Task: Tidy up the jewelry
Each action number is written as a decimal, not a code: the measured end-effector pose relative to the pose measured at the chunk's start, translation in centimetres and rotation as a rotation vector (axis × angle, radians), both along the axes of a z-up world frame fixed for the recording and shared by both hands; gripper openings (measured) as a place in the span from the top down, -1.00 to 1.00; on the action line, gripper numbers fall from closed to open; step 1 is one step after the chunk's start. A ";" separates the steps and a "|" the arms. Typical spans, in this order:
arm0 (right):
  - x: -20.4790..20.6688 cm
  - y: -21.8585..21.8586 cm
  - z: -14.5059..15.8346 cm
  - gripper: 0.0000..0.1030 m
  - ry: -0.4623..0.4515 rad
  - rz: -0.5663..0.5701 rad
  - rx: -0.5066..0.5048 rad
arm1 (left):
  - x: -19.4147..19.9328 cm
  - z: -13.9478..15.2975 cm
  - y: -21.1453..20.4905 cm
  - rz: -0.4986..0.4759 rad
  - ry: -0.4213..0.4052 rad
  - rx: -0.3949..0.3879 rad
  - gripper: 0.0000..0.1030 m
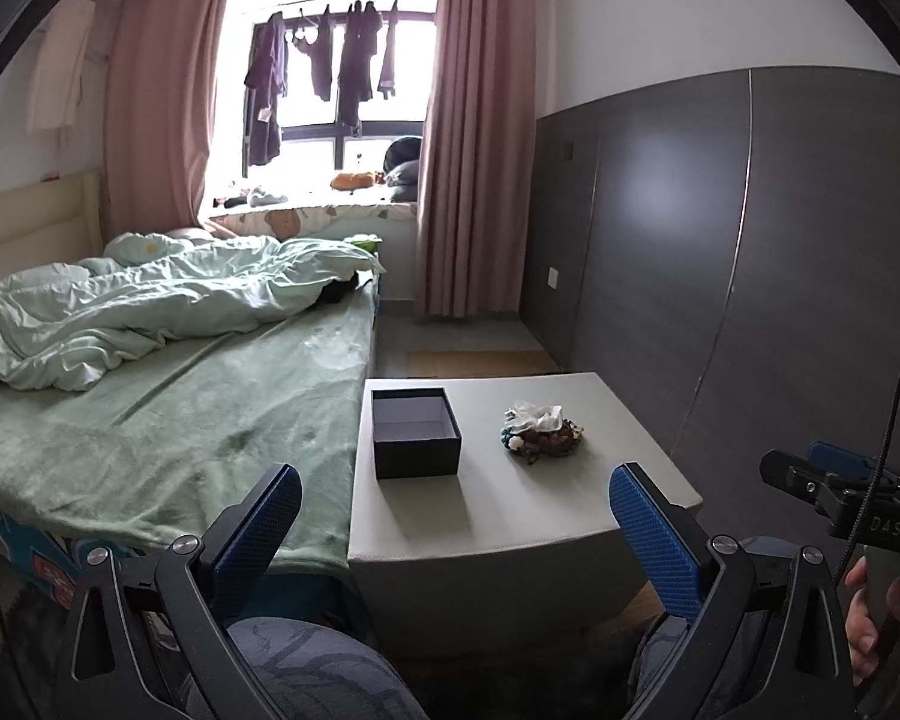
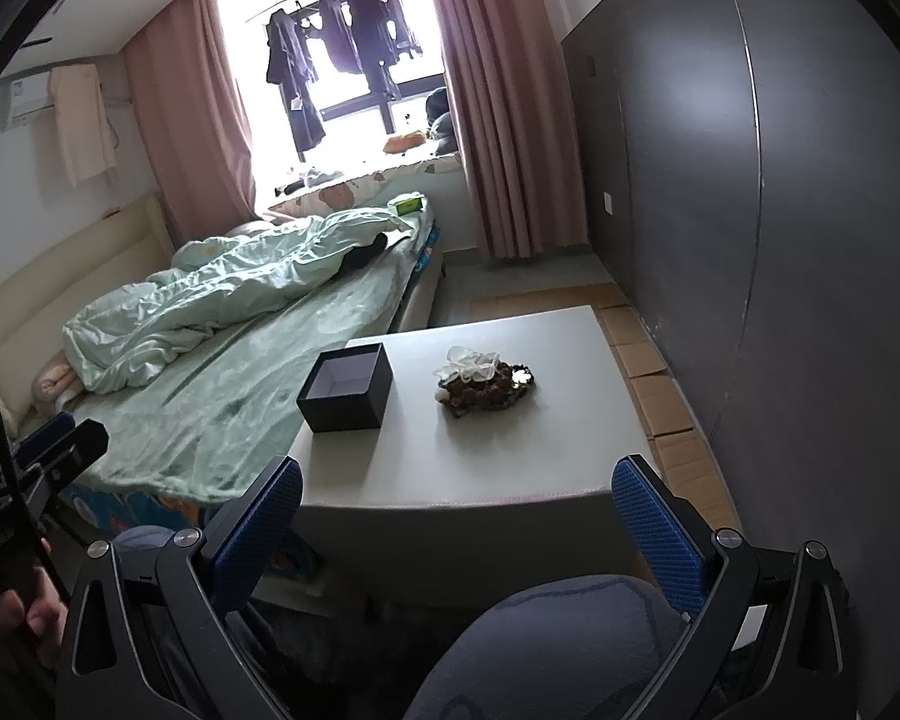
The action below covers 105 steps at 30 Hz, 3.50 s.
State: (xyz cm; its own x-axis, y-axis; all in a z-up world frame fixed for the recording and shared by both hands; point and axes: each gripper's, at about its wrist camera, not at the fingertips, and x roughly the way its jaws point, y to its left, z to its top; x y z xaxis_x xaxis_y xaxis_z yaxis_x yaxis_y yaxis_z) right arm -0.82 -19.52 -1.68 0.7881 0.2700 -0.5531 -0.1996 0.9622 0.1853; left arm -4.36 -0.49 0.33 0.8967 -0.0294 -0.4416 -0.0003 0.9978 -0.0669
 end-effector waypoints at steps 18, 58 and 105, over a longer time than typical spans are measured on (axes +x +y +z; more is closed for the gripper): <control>0.8 0.7 -0.1 -1.00 -0.009 -0.044 -0.027 | 2.9 -0.9 1.0 -0.042 0.016 -0.031 -0.99; 19.1 -7.1 -4.4 -1.00 0.201 -0.096 0.234 | 26.8 -5.4 -2.6 -0.314 0.332 -0.059 -0.42; 33.1 1.4 -14.7 0.03 0.562 0.002 0.162 | 37.6 -9.0 0.1 -0.372 0.425 -0.358 1.00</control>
